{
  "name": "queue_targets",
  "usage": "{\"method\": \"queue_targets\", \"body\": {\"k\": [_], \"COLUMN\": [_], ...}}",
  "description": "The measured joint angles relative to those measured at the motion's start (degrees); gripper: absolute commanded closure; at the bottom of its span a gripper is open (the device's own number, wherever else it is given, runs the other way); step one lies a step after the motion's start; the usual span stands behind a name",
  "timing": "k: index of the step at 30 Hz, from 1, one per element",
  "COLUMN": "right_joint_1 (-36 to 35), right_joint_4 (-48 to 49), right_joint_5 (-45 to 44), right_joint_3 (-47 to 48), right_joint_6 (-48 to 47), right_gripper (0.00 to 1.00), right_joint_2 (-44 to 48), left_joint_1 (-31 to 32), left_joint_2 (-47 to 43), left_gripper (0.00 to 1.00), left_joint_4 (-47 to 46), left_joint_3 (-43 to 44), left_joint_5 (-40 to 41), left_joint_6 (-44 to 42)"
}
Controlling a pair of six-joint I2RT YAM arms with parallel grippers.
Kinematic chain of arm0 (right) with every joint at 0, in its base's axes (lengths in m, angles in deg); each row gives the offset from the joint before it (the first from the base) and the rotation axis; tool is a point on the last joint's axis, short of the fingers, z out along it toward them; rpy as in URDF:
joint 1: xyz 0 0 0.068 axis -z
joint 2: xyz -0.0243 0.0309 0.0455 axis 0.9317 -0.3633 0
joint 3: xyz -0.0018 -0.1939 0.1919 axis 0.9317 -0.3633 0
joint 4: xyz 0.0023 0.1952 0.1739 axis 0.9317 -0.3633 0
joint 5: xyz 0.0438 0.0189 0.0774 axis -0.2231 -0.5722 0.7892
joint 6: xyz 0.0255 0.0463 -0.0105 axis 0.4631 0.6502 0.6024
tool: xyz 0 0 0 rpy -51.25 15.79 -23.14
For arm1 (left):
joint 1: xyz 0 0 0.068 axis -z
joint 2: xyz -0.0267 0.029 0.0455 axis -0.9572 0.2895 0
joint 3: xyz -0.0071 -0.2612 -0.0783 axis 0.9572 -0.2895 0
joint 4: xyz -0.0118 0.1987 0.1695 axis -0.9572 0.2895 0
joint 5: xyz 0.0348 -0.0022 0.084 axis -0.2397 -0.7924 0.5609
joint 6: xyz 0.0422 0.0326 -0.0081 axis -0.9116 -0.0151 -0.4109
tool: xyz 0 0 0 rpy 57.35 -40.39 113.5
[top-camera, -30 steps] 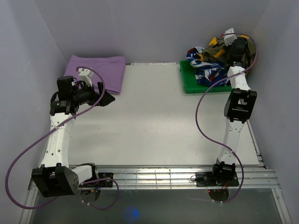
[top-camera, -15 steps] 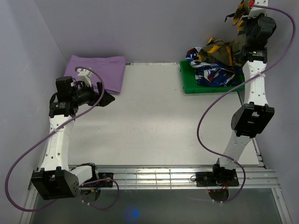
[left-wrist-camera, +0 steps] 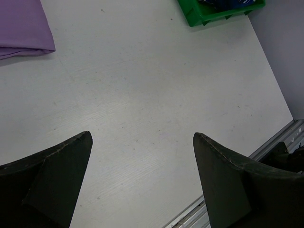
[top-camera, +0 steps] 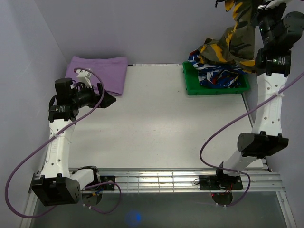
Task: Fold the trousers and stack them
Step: Move the trousers to the center of the board
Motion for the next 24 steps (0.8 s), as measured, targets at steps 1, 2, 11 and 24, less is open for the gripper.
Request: {"method": "queue_targets", "body": {"k": [1, 2, 11, 24], "right_joint_1": [-0.7, -1.9, -20.5, -49.5], "right_joint_4": [0.0, 0.3, 5.7, 2.7], "right_joint_5": [1.1, 2.2, 11.3, 15.0], "right_joint_3": [0.0, -0.3, -11.9, -51.8], "right_joint_6": [0.9, 1.7, 9.3, 15.9], "right_gripper": [0.92, 0.92, 0.92, 0.23], "right_joint_2": [2.0, 4.5, 25.2, 12.3], "left_joint_1": [0.0, 0.0, -0.7, -16.3], "left_joint_2": [0.1, 0.1, -0.1, 4.9], "left_gripper": [0.02, 0.02, 0.02, 0.03], "left_joint_4": [0.3, 0.5, 0.9, 0.2], "left_joint_3": [0.3, 0.8, 10.1, 9.5], "left_joint_5": [0.1, 0.2, 1.8, -10.6], "left_joint_6": [0.2, 0.3, 4.7, 12.9]}}
